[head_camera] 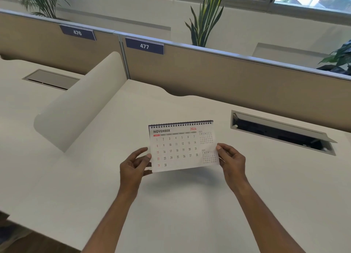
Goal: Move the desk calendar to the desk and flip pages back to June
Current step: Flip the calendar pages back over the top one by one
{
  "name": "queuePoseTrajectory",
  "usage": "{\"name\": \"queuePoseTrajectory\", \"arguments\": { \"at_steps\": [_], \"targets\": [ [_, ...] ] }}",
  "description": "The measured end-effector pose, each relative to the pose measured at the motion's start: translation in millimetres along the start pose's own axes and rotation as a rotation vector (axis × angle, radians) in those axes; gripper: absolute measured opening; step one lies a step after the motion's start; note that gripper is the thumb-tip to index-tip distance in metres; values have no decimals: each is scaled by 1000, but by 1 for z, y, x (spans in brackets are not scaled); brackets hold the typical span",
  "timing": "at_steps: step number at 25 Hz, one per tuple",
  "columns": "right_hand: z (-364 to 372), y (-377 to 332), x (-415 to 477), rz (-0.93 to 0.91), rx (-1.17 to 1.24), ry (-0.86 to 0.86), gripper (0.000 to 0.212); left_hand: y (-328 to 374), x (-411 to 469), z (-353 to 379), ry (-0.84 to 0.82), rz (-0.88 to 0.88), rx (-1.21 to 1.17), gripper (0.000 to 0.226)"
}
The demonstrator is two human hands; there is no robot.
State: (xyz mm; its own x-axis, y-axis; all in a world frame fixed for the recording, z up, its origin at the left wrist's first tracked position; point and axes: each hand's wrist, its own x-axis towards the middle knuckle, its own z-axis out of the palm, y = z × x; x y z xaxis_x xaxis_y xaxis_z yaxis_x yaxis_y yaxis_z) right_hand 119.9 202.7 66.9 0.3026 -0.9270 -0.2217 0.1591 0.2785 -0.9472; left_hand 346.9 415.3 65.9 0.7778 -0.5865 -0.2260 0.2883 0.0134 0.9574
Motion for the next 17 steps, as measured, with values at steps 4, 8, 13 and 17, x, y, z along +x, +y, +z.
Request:
{"name": "queuePoseTrajectory", "arguments": {
  "at_steps": [4, 8, 13, 17],
  "targets": [
    [-1, -18, -2, -20, 4, -36, 14, 12, 1, 1, -52, 49, -37, 40],
    [0, -36, -1, -22, 21, -107, 18, 25, 5, 3, -70, 151, -41, 29],
    [8, -54, 6, -37, 19, -160, 22, 38, 12, 5, -121, 256, -10, 26],
    [18, -63, 14, -67, 17, -192, 26, 49, 23, 7, -103, 367, 87, 21]
  ]
}}
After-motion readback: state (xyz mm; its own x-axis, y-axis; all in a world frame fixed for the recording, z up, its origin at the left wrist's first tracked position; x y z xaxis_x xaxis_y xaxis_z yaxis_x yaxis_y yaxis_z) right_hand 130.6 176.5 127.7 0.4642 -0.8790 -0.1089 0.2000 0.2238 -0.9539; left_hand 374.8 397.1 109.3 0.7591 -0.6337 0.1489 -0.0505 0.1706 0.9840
